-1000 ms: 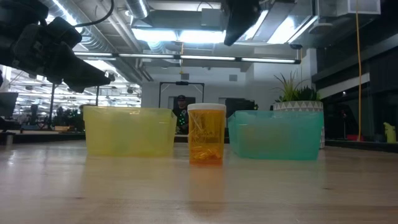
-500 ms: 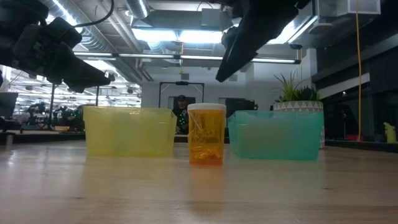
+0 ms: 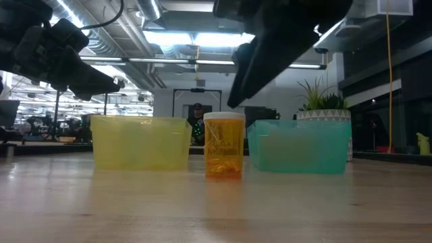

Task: Pick and place medicine bottles into bin by pill shape (circle, oval)
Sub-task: Put the large orange pill bottle into the green bin

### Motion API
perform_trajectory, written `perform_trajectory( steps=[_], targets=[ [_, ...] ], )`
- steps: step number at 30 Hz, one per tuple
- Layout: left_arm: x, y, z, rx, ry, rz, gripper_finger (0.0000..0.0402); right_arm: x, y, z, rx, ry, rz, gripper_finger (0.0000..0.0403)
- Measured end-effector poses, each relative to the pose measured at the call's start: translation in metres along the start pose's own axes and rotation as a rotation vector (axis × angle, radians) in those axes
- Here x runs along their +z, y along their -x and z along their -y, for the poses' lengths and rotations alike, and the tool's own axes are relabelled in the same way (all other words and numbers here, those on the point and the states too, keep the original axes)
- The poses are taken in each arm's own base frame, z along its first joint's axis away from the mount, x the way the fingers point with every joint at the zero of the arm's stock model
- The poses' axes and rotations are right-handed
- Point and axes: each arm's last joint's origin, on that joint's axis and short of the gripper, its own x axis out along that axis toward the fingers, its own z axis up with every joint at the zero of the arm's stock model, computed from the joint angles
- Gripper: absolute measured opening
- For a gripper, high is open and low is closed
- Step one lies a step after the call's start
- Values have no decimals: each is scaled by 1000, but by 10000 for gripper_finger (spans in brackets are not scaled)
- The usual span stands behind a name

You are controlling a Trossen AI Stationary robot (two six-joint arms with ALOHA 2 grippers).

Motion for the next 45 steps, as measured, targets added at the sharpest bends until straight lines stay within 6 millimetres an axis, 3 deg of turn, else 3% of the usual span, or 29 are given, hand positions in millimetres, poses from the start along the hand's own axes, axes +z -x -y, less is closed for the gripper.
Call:
perform_trajectory(
  steps=[29, 45],
  targets=[
    [0, 0, 0, 1, -1, -4, 150, -1, -39, -3, 2, 48, 22, 324],
    [0, 0, 0, 0, -1, -4, 150, 0, -39, -2, -49, 42, 37, 323]
  ],
)
